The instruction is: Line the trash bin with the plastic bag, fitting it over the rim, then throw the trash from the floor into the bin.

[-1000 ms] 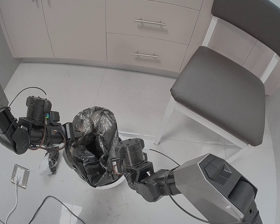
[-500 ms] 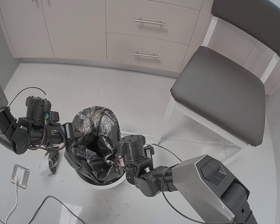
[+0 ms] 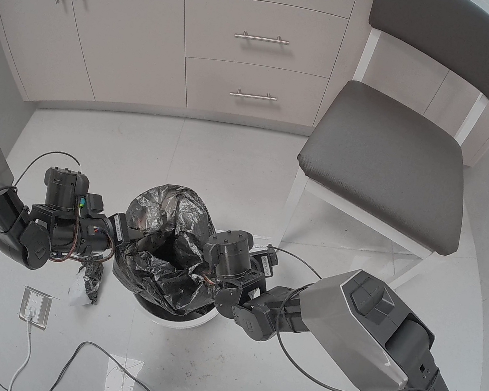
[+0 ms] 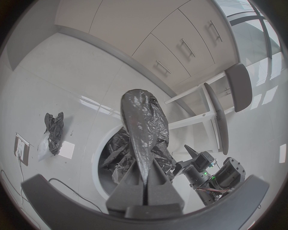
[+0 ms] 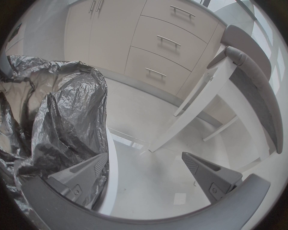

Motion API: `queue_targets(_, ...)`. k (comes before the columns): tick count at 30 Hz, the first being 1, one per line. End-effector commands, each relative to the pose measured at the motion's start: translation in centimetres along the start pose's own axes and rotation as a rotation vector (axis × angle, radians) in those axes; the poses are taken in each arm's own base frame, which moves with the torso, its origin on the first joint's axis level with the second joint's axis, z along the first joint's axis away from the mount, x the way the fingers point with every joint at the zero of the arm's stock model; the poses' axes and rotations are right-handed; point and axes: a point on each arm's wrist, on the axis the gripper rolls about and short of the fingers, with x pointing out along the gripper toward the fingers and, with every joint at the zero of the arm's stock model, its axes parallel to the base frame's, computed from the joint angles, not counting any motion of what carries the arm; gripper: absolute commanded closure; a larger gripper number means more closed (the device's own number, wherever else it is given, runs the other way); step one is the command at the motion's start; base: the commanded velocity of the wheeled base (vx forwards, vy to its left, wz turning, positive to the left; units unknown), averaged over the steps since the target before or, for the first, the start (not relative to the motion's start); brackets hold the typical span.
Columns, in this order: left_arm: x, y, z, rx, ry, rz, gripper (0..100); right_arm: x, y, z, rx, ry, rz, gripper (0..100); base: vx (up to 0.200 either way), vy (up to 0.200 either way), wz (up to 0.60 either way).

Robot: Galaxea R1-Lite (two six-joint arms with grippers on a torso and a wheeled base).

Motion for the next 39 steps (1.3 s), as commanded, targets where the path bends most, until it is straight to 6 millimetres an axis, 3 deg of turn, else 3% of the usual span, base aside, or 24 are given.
queue_targets(1, 0.0, 0.0, 0.1, -0.012, -0.003, -0.001, 100, -0.1, -0.1, 0.6, 0.0, -0.01, -0.034, 0, 0.0, 0.0, 0.0)
queue_targets(13, -0.2, -0.2, 0.1, -0.011, -0.006, -0.004, 100, -0.6, -0.4, 1.7, 0.015, -0.023, -0.066, 0, 0.0, 0.0, 0.0)
queue_targets(18, -0.2, -0.2, 0.2, -0.03, -0.008, -0.006, 100, -2.4, 0.9, 2.5, 0.03, -0.055, -0.015, 0, 0.0, 0.0, 0.0)
queue_targets(25, -0.3, -0.3, 0.3, -0.031, -0.019, -0.013, 100, -3.5, 3.0, 1.2, -0.002, -0.05, 0.055, 0, 0.0, 0.0, 0.0)
queue_targets(39, -0.3, -0.4, 0.3, -0.029, -0.026, -0.017, 100, -4.6, 4.8, 0.2, -0.013, -0.045, 0.091, 0, 0.0, 0.0, 0.0)
